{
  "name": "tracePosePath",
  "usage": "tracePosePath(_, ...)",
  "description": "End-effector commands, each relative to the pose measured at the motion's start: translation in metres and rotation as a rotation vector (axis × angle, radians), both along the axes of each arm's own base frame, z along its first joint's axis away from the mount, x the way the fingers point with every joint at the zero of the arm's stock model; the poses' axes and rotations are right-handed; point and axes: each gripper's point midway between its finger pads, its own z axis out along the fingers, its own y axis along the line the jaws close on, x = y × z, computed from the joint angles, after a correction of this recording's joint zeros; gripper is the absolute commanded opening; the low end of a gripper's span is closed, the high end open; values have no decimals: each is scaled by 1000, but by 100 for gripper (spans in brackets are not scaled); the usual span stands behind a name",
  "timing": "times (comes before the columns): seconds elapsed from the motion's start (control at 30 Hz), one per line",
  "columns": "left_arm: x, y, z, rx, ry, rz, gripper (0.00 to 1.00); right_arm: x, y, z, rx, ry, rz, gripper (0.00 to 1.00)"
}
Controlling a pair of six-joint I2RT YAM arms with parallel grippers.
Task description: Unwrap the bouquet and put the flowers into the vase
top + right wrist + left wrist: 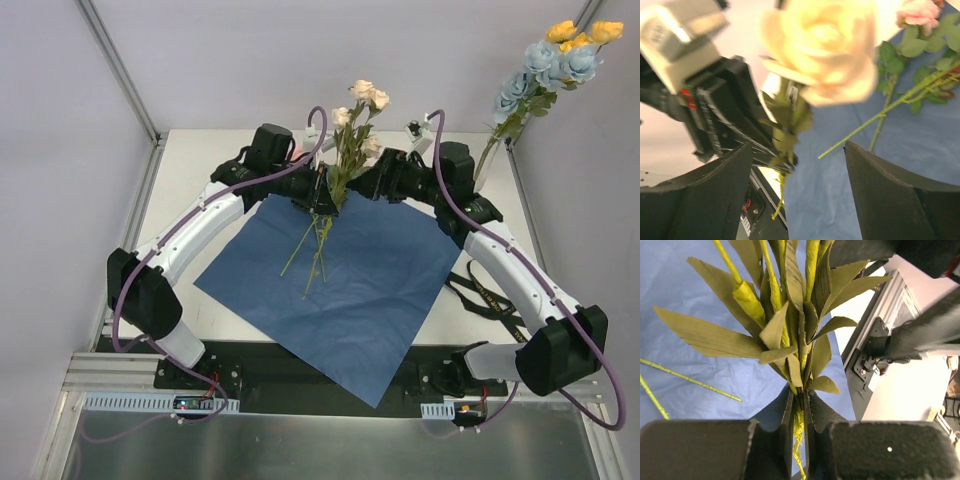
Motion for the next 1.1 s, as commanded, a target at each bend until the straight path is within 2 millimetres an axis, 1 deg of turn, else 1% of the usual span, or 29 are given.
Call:
tracePosePath(0.0,-19,-2,25,-70,-93,-93,0,-16,23,39,106,-116,65,74)
tracePosePath(0.03,-21,-2,24,-71,-93,-98,0,-17,26,37,104,-110,67,70)
tracePosePath(0.17,-29,-3,21,-70,-101,-116,0,-18,38,29,97,-82,71,64)
tracePosePath(0.33,-34,-1,17,-57,-107,-114,0,-17,46,14,74,-41,71,54)
tracePosePath(0.37,-35,0,19,-59,-116,-117,0,-15,48,10,69,-30,67,53)
tracePosePath(0.47,-38,0,20,-58,-127,-119,0,-13,50,6,64,-10,59,49)
tracePosePath(0.5,-38,0,20,-58,-129,-120,0,-13,51,7,67,-11,62,48)
tracePosePath(0.57,-39,0,19,-54,-129,-118,0,-14,56,8,72,-6,81,42)
tracePosePath(0.6,-38,0,20,-54,-131,-117,0,-14,58,10,75,-10,88,38)
tracePosePath(0.67,-37,1,19,-46,-133,-103,0,-16,60,10,76,-8,107,22)
tracePosePath(0.7,-35,2,19,-41,-136,-94,3,-16,61,11,75,-13,111,6)
tracePosePath(0.73,-35,3,19,-36,-136,-84,12,-13,59,13,67,-26,91,0)
tracePosePath(0.77,-34,5,20,-34,-144,-71,30,-13,53,15,46,-54,78,1)
tracePosePath(0.8,-31,7,18,-19,-153,-52,38,-10,48,16,28,-69,57,1)
tracePosePath(0.83,-31,10,20,-15,-166,-42,44,-3,38,28,5,-115,-3,0)
tracePosePath(0.87,-30,12,21,-6,-181,-28,50,-2,27,22,-76,-132,-25,1)
tracePosePath(0.9,-26,15,18,12,-194,-3,59,2,17,26,-118,-160,-64,1)
tracePosePath(0.93,-25,19,21,20,-211,15,62,11,-3,46,-156,-224,-165,1)
tracePosePath(0.97,-24,21,21,30,-224,25,66,13,-18,48,-206,-242,-214,1)
tracePosePath(1.0,-23,23,20,38,-232,36,72,17,-33,54,-267,-298,-263,1)
tracePosePath(1.03,-20,27,20,55,-249,57,74,26,-67,71,-314,-342,-428,1)
tracePosePath(1.07,-19,29,20,61,-255,65,75,28,-86,81,-345,-371,-500,1)
